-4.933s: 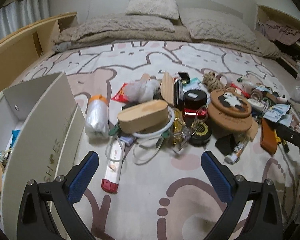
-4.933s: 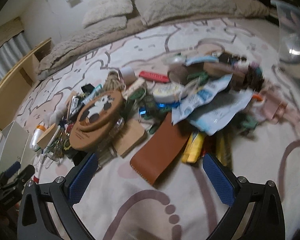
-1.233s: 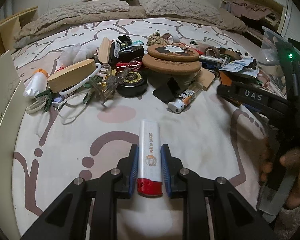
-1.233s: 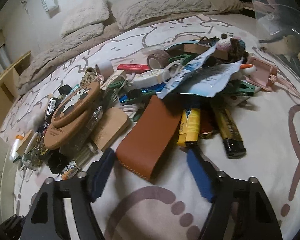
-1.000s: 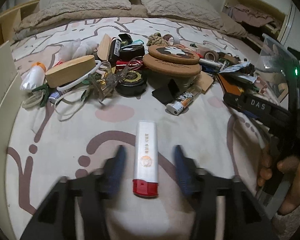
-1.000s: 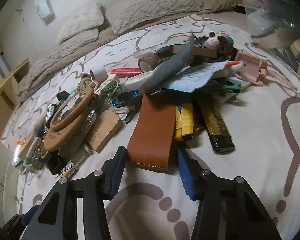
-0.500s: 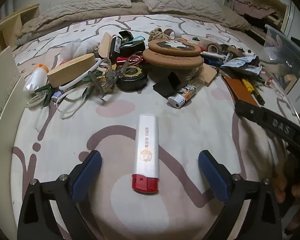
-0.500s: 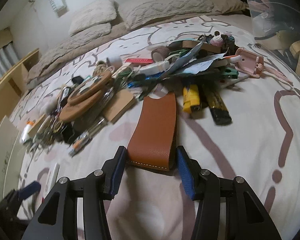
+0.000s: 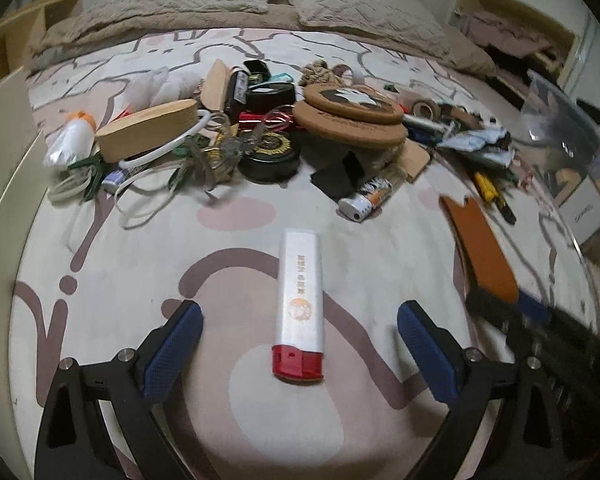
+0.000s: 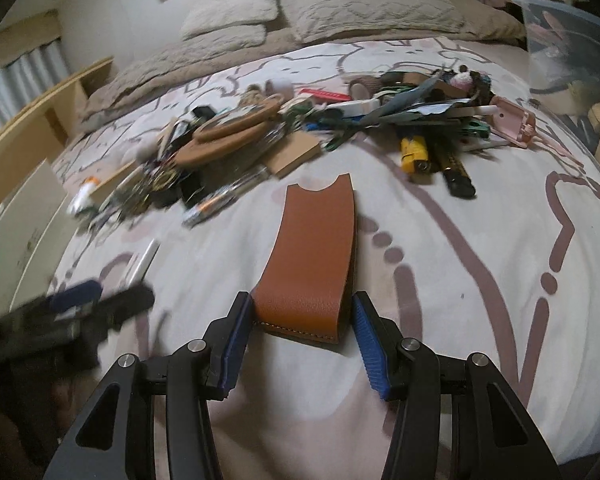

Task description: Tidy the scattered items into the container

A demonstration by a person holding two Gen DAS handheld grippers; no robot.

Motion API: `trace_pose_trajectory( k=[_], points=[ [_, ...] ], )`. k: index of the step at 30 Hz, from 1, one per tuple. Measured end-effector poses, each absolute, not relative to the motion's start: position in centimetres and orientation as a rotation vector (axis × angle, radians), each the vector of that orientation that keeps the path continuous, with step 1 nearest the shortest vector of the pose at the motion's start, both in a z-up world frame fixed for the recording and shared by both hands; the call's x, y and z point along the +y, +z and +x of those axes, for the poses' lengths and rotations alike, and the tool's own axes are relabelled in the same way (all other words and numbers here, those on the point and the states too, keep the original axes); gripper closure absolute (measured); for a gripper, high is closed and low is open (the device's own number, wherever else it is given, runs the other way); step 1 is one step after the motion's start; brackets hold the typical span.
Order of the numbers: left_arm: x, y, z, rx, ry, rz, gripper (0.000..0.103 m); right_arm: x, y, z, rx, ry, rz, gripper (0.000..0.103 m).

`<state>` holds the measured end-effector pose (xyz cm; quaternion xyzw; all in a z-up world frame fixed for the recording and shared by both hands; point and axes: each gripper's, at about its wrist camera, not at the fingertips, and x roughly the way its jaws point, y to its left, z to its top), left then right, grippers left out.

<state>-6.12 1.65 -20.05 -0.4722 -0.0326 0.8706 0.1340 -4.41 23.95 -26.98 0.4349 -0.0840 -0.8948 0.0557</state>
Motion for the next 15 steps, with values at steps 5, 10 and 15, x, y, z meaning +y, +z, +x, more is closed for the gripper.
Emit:
trace_pose_trajectory(
  k=[5,10,15],
  points=[
    [1.4,-19.8,-6.2,-0.124,2.536,-1.374,0.011,23.4,-26.9,-3.3,-0.215,-2.707,1.31,0.051],
    [1.7,-19.9,-6.1,-0.009,2.584,-1.367,0.028,23.3,-26.8,-3.1,-0.226,-2.718,1.291,0.05],
    [2.6,-20.2,-6.0,0.137,2.612,-1.352,0.034,23.1,-26.9,-3.3,-0.265,-2.719,1.263,0.039]
  ],
)
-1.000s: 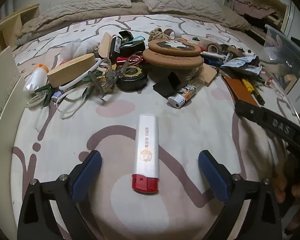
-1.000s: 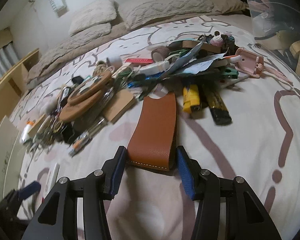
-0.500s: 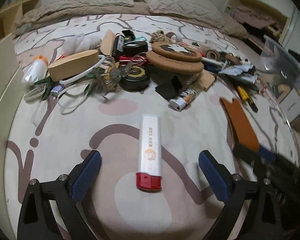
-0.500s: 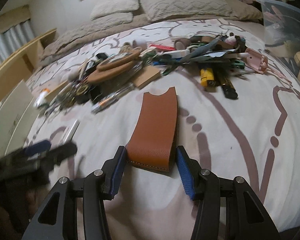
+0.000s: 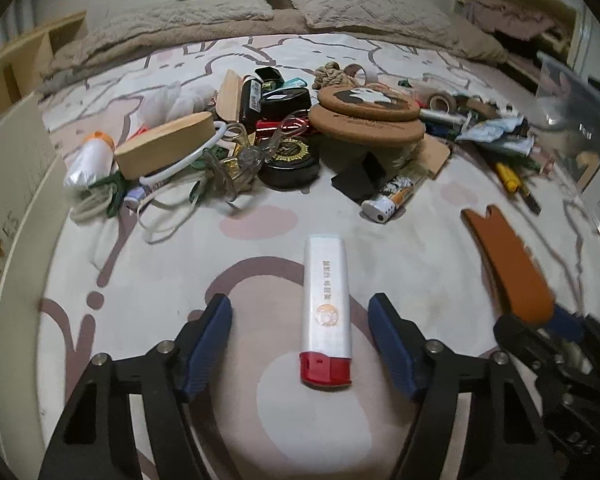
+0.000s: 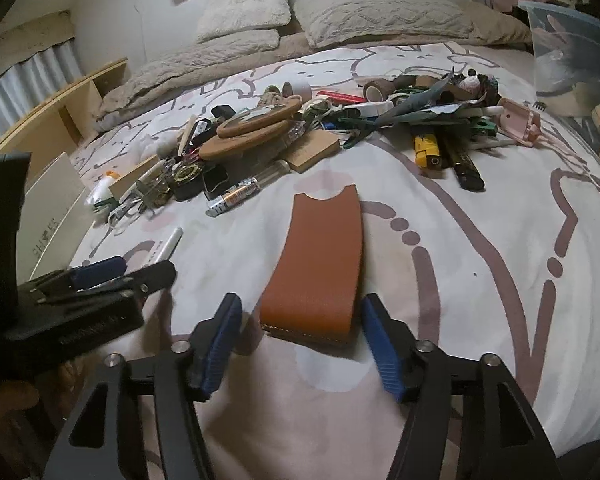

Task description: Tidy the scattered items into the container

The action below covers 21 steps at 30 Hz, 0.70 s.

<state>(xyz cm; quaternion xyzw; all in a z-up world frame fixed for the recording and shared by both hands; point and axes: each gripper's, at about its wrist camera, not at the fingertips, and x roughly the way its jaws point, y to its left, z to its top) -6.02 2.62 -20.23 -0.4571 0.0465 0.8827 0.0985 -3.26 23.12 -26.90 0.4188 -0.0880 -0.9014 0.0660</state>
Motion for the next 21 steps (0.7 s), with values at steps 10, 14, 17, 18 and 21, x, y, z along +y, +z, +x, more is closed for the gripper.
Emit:
trace_pose_trajectory(
  k=[10,14,17,18,21],
  points=[
    [3.5,-20.2,-6.0,0.197,2.604,-1.317,0.058,22.4,-27.3,-4.8,-0.15,-2.817,1.262,0.039],
    [4.0,-20.1,-5.8,0.201,2.584,-1.311,0.067,21.8,-27.6,-5.1,-0.054,-2.845,1.253,0.039],
    [4.0,-20.1,-5.8,0.184,2.573,-1.311,0.07,21.7,-27.7,-5.4,-0.03,-2.858,1.242,0.039],
    [3.9,-20.1,-5.8,0.177,2.572,-1.311,0.07,21.8,-27.7,-5.5,-0.033,-2.86,1.239,0.039],
    [3.8,-20.1,-5.9,0.134,2.567,-1.309,0.072,22.0,-27.7,-5.6,-0.04,-2.864,1.229,0.041]
  ],
)
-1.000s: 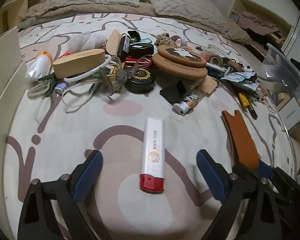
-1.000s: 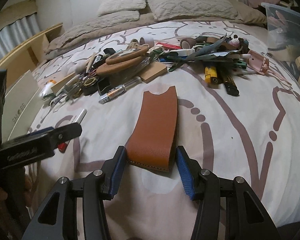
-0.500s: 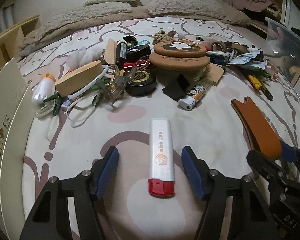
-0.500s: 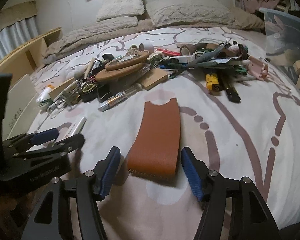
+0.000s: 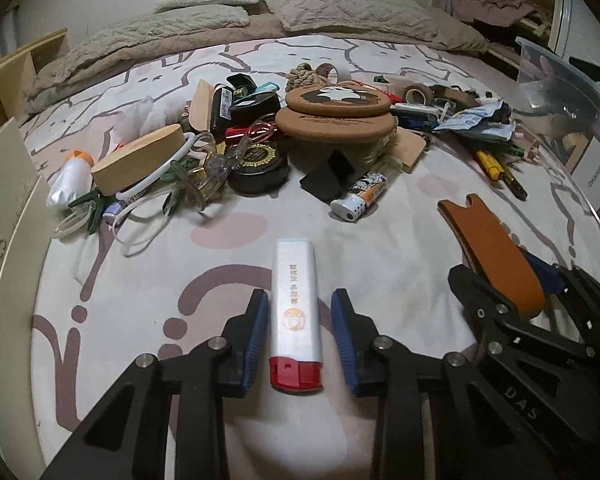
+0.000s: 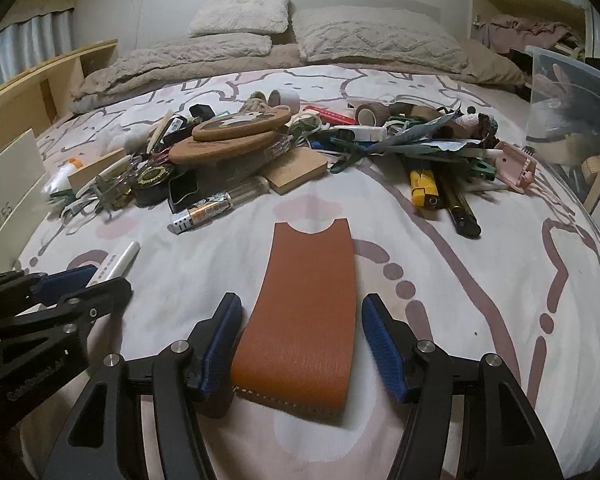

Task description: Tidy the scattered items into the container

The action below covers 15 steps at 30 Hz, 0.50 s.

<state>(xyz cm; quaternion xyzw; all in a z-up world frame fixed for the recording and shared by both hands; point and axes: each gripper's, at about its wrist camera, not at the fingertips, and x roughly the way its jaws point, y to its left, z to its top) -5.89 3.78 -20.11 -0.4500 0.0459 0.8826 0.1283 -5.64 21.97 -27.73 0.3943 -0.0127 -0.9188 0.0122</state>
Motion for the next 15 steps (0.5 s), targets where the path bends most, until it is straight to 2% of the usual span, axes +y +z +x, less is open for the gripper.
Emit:
trace_pose_trajectory(
  k=[3,15],
  points=[
    [3.6,-19.9,-5.9,0.086,2.563,-1.298,0.08,22.2,-27.6,-5.6,-0.056,-2.876,1.221,0.051],
    [3.0,-19.1,-5.9,0.026,2.575,-1.26,0.08,23.1,-27.0,-5.4,-0.168,-2.851,1.211,0.055]
  ],
)
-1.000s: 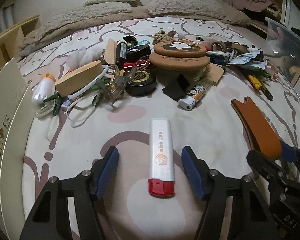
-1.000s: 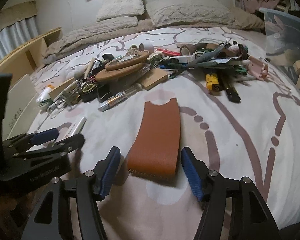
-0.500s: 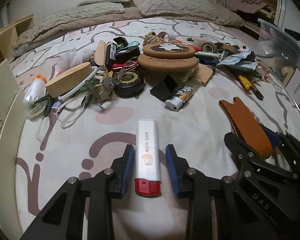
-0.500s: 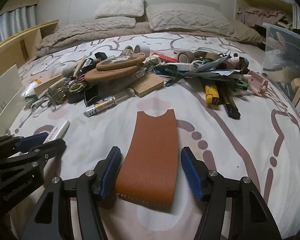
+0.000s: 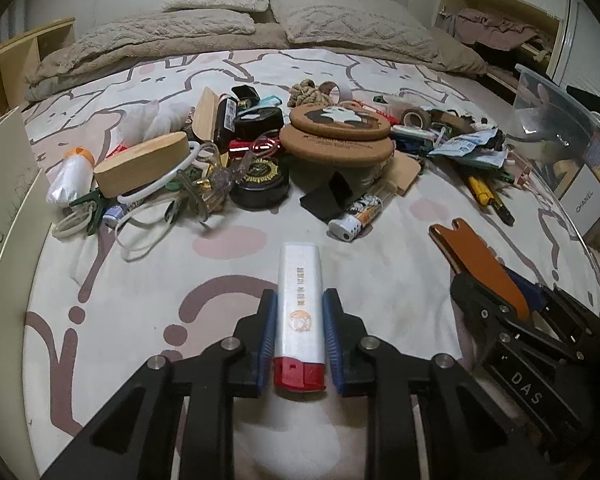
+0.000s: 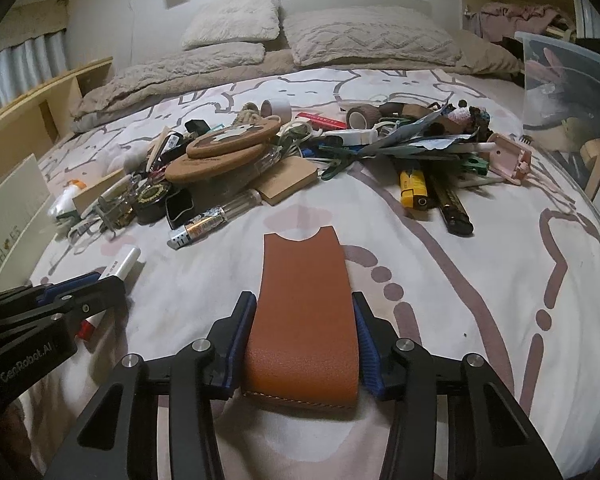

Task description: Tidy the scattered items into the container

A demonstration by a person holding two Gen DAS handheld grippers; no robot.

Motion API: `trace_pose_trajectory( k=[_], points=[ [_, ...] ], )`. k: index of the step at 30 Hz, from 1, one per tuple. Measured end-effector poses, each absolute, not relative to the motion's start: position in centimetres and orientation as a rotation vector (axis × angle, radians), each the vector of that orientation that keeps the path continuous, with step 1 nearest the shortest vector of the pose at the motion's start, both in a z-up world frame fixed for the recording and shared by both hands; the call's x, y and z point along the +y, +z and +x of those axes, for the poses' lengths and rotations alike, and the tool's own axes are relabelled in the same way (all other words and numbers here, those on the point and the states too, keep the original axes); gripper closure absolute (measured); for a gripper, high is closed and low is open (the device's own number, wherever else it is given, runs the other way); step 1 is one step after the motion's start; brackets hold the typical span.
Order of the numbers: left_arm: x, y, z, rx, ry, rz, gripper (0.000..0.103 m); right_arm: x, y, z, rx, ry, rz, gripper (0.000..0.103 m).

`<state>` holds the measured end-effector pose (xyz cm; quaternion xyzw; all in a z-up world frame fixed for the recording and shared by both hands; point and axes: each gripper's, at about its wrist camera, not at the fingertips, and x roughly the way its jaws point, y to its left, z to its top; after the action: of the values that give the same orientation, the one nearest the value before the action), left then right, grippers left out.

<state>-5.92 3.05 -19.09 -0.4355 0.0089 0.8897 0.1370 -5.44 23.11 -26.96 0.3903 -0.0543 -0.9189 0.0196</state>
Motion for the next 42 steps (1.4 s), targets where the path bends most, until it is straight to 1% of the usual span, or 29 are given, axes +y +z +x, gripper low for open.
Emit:
trace_pose_trajectory(
  k=[5,18,25,42],
  points=[
    [2.7,-18.5,-5.9,-0.004,2.583,-1.237,0.08,23.6,-26.3,-5.3,-0.23,-2.839,1.196,0.055],
    [2.1,-16.8,-5.6,-0.051,2.607,-1.185,0.08,23.8,-24.2,-5.2,-0.29,-2.809,1.117,0.055],
    [1.9,-15.9,-5.7,-0.056,2.621,-1.169,0.08,23.9,-22.8,-5.3,-0.292,-2.812,1.071,0.055],
    [0.6,-10.6,-6.0,-0.044,2.723,-1.018,0.08,24.2,-17.9,-7.0,-0.279,-2.844,0.928,0.055]
  ],
)
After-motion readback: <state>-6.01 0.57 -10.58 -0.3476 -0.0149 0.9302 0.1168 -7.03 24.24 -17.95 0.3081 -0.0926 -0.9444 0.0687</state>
